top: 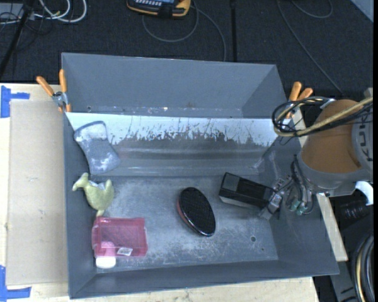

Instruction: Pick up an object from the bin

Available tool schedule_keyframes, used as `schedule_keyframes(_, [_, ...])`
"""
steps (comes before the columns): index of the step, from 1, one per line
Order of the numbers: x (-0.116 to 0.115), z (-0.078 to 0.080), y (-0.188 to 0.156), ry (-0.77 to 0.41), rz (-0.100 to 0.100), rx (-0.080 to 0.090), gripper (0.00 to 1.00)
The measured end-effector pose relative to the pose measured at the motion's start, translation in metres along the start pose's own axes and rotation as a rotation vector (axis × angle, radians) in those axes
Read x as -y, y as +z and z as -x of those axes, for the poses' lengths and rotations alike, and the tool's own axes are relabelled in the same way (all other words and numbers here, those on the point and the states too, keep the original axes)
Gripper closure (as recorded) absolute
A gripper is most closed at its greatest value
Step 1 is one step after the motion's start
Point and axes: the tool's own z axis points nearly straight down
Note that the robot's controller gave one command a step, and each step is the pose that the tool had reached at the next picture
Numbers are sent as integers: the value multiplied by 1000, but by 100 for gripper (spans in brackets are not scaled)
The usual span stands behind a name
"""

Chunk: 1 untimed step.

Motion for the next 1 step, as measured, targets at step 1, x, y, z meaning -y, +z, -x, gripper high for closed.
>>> schedule_keyframes(1, [1,-2,-21,-1,-3,-6,100])
